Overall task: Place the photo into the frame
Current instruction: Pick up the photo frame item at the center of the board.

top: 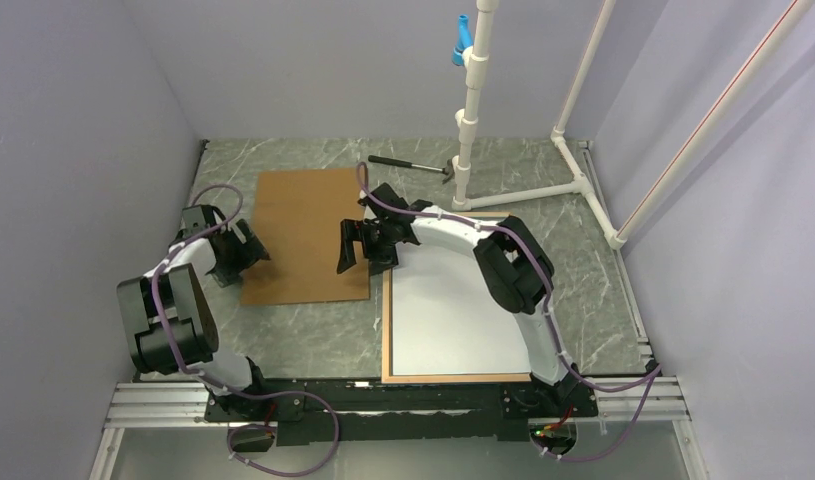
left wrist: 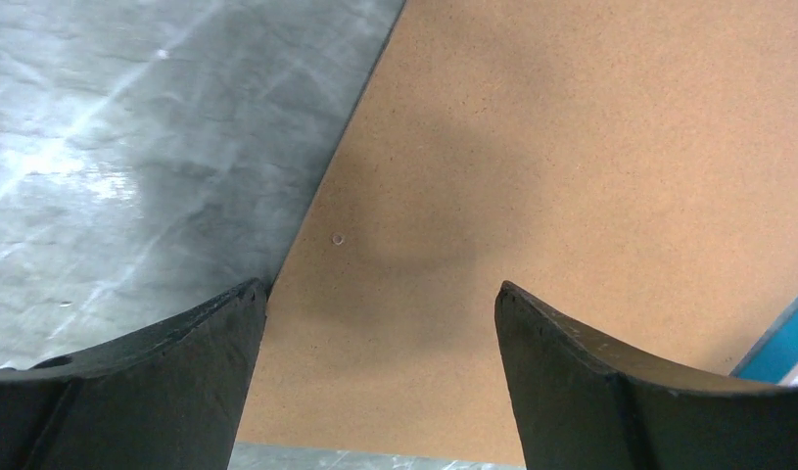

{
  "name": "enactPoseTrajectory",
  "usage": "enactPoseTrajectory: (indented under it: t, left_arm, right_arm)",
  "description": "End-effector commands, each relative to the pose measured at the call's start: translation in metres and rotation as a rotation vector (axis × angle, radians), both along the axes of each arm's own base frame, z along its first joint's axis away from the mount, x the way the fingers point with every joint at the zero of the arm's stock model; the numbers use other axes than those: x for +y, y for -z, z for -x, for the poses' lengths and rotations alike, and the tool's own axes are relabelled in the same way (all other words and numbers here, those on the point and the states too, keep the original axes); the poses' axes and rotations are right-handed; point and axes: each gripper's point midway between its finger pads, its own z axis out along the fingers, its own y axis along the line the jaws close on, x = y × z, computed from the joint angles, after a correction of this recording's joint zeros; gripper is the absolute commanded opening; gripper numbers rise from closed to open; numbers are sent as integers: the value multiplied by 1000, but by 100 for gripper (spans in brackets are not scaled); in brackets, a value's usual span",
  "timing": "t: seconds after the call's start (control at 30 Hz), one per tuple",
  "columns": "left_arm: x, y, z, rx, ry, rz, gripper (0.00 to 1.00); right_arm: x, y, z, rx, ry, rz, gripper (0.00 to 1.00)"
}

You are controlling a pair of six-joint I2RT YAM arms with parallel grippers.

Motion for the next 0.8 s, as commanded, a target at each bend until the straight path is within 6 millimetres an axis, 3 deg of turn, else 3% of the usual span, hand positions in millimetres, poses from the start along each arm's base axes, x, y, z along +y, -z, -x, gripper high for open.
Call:
enactPoseTrajectory:
  t: [0.0, 0.27, 0.47, 0.63, 0.77]
  left_arm:
    - [-69, 17, 34, 93, 115, 247, 89]
    - [-105, 18, 53, 98, 192, 241, 88]
    - [-137, 18, 79, 112, 264, 215, 88]
    - [-123, 10, 98, 80, 177, 135, 91]
    - [-102, -11, 97, 48, 116, 25, 95]
  right_arm:
    - [8, -71, 15, -93, -58, -121, 95]
    - [-17, -81, 52, -99, -101, -76, 95]
    - [-59, -85, 77, -126, -66, -7, 96]
    - [-113, -51, 75, -159, -2, 215, 97]
    - [-145, -27, 65, -129, 52, 281, 98]
